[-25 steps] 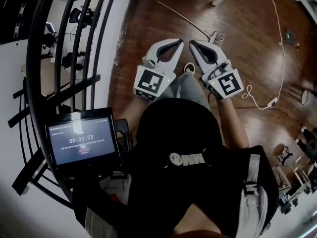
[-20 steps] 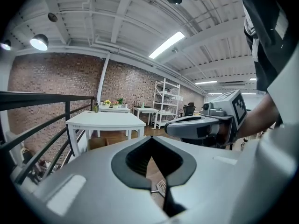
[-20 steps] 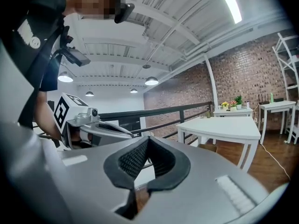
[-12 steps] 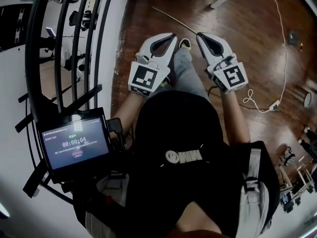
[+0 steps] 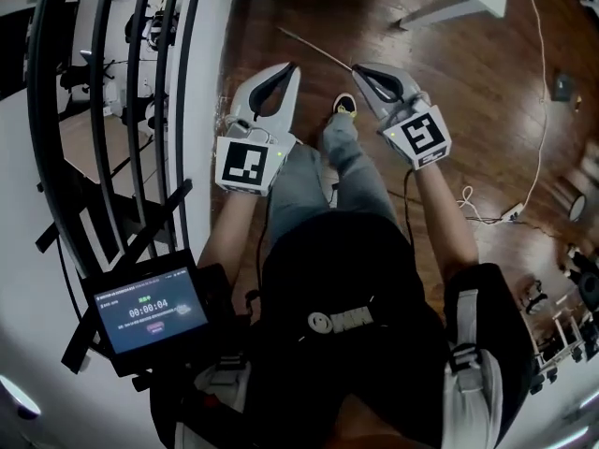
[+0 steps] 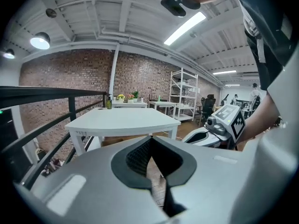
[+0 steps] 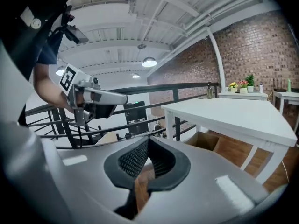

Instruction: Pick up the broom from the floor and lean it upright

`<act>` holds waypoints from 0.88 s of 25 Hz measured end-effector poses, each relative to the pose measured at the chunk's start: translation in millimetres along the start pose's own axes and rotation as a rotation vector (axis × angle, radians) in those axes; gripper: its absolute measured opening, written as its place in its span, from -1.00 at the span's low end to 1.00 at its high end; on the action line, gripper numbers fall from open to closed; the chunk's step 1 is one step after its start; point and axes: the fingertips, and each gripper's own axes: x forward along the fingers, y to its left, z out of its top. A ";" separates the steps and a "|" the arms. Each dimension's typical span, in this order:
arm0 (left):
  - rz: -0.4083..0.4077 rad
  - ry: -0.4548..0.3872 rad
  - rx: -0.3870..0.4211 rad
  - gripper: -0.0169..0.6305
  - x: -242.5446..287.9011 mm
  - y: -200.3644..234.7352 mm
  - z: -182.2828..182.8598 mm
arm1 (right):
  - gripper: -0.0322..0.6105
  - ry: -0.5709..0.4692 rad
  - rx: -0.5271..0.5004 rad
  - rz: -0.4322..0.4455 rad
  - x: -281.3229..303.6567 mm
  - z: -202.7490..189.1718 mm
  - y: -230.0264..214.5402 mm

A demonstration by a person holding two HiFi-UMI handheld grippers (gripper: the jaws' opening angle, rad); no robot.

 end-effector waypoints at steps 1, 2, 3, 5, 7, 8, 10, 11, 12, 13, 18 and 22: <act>0.009 0.009 -0.003 -0.90 10.0 13.6 -8.2 | -0.89 0.022 -0.001 0.011 14.9 -9.7 -9.6; 0.017 0.018 -0.017 -0.90 19.9 26.7 -19.5 | -0.89 0.045 0.006 0.022 30.5 -23.0 -18.8; 0.027 0.031 -0.040 -0.90 29.0 38.7 -34.0 | -0.89 0.075 0.017 0.033 46.1 -40.1 -26.5; 0.048 0.065 -0.098 -0.90 45.2 60.5 -74.6 | -0.89 0.148 0.025 0.052 78.8 -82.5 -38.5; 0.060 0.098 -0.150 -0.90 59.8 80.5 -126.2 | -0.89 0.216 0.018 0.058 115.7 -127.4 -47.1; 0.059 0.114 -0.164 -0.90 66.6 89.1 -153.5 | -0.89 0.242 0.019 0.055 134.4 -149.5 -50.3; 0.047 0.156 -0.167 -0.90 85.8 105.2 -210.1 | -0.89 0.290 0.046 0.042 172.5 -195.6 -59.5; 0.037 0.188 -0.162 -0.90 97.6 111.0 -237.9 | -0.89 0.317 0.065 0.037 189.6 -218.9 -64.6; 0.025 0.225 -0.159 -0.90 109.0 113.9 -264.1 | -0.89 0.350 0.082 0.037 203.5 -241.7 -68.3; 0.010 0.263 -0.159 -0.90 119.6 113.6 -289.5 | -0.89 0.390 0.097 0.038 214.1 -265.6 -70.6; -0.072 0.436 -0.191 -0.89 174.9 95.9 -452.8 | -0.86 0.606 0.114 0.062 259.7 -428.5 -85.6; -0.110 0.538 -0.267 -0.57 206.3 84.9 -542.9 | -0.45 0.747 0.084 0.128 284.0 -528.2 -92.4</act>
